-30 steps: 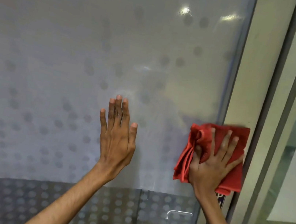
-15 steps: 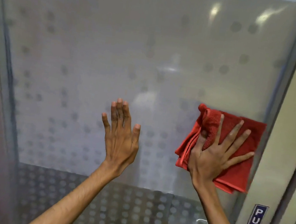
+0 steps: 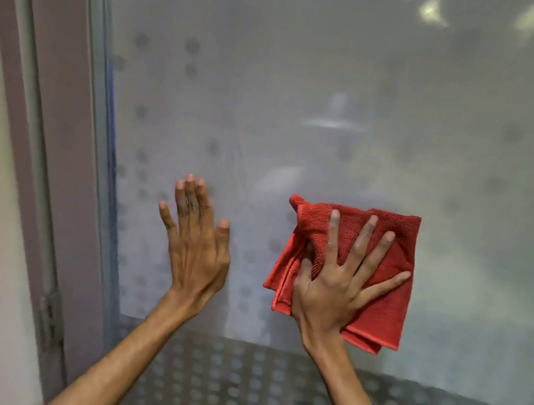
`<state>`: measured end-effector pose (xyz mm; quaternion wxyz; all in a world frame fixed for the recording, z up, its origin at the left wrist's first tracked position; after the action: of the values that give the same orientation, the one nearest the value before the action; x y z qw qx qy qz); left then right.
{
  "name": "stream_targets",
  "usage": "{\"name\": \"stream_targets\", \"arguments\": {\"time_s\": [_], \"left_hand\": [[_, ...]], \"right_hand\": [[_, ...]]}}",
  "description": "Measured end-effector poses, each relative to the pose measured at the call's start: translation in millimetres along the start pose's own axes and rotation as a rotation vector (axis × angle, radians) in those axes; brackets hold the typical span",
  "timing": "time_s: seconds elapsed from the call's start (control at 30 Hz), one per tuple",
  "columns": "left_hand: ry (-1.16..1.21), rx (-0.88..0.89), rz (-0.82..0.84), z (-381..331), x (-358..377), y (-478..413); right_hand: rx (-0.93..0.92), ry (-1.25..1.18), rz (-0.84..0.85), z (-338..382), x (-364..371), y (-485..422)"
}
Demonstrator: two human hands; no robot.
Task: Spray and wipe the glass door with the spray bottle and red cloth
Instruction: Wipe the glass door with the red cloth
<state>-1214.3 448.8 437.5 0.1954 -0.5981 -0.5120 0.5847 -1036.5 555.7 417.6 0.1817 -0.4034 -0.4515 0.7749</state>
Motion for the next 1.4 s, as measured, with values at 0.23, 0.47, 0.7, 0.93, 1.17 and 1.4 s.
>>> {"name": "stream_targets", "arguments": {"time_s": [0.23, 0.47, 0.7, 0.93, 1.17, 1.4], "left_hand": [[0.0, 0.018, -0.021, 95, -22, -18], [-0.038, 0.086, -0.035, 164, -37, -28], [0.067, 0.104, -0.087, 180, -61, -62], [0.011, 0.145, -0.101, 196, -66, -69], [0.0, 0.14, -0.101, 200, -69, -67], [0.009, 0.146, -0.095, 198, -69, -65]], "right_hand": [[-0.011, -0.011, 0.017, 98, 18, 15], [-0.008, -0.006, 0.019, 167, 32, 23], [-0.093, 0.076, 0.026, 216, 35, 17], [-0.173, 0.087, -0.069, 260, -5, -61], [-0.203, -0.022, -0.114, 311, -80, -194], [-0.183, -0.028, -0.116, 338, -100, -231]]}}
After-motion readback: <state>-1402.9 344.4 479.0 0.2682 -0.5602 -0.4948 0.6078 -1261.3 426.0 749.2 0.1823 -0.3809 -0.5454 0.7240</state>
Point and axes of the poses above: each hand's wrist, its own y-axis away from the middle knuckle, its own x-axis out of the palm, z = x × y, the point moved 5 cm from there along -y, towards the middle knuckle, and after that the axes turned 15 degrees about z, right-handed, at the moved point
